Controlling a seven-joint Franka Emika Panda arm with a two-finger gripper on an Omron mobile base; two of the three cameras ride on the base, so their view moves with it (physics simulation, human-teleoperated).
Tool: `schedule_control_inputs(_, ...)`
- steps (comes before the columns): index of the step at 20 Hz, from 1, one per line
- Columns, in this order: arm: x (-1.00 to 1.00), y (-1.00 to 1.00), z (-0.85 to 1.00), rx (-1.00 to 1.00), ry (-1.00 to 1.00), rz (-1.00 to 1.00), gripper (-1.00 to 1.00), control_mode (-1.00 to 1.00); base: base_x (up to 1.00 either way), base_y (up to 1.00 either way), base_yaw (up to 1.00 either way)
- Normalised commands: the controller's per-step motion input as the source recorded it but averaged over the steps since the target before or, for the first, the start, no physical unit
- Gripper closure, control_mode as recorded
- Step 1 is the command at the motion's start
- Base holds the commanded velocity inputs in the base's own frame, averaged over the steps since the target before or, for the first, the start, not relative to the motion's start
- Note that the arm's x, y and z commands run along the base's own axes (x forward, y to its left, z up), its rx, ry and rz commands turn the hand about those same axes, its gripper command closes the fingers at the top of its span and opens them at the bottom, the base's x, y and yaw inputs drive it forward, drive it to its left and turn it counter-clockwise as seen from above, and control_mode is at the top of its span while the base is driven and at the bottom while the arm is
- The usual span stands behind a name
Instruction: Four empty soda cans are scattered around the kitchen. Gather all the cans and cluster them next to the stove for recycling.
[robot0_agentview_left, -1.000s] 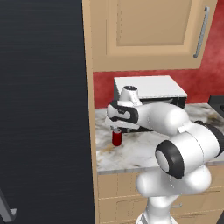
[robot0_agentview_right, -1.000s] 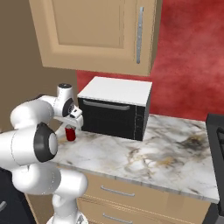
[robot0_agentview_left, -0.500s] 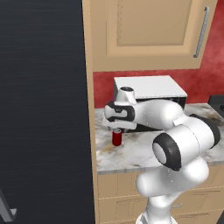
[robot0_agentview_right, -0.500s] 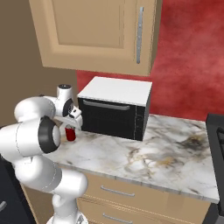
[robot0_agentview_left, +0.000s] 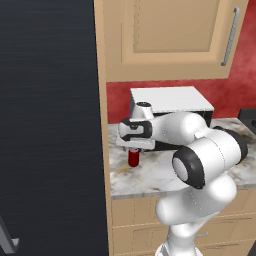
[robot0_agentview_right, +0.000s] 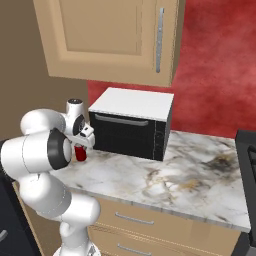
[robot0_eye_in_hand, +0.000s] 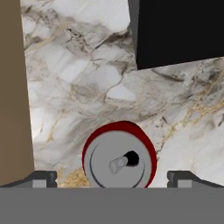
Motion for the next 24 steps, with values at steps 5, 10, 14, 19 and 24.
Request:
schedule_control_inputs(5,0.0,0.0,-0.08,-0.01,0.01,0.0,-1.0,-1.0,0.0,0.0,0.0)
schedule_control_inputs(10,0.0,0.0,-0.15,-0.02,0.0,0.0,-1.0,-1.0,0.0,0.0,0.0)
schedule_control_inputs(14,0.0,0.0,-0.2,-0.03,0.0,0.0,-1.0,-1.0,0.0,0.0,0.0)
schedule_control_inputs(19,0.0,0.0,-0.21,-0.03,0.01,0.0,-1.0,-1.0,0.0,0.0,0.0)
schedule_control_inputs(24,0.0,0.0,-0.21,-0.04,0.01,0.0,-1.0,-1.0,0.0,0.0,0.0)
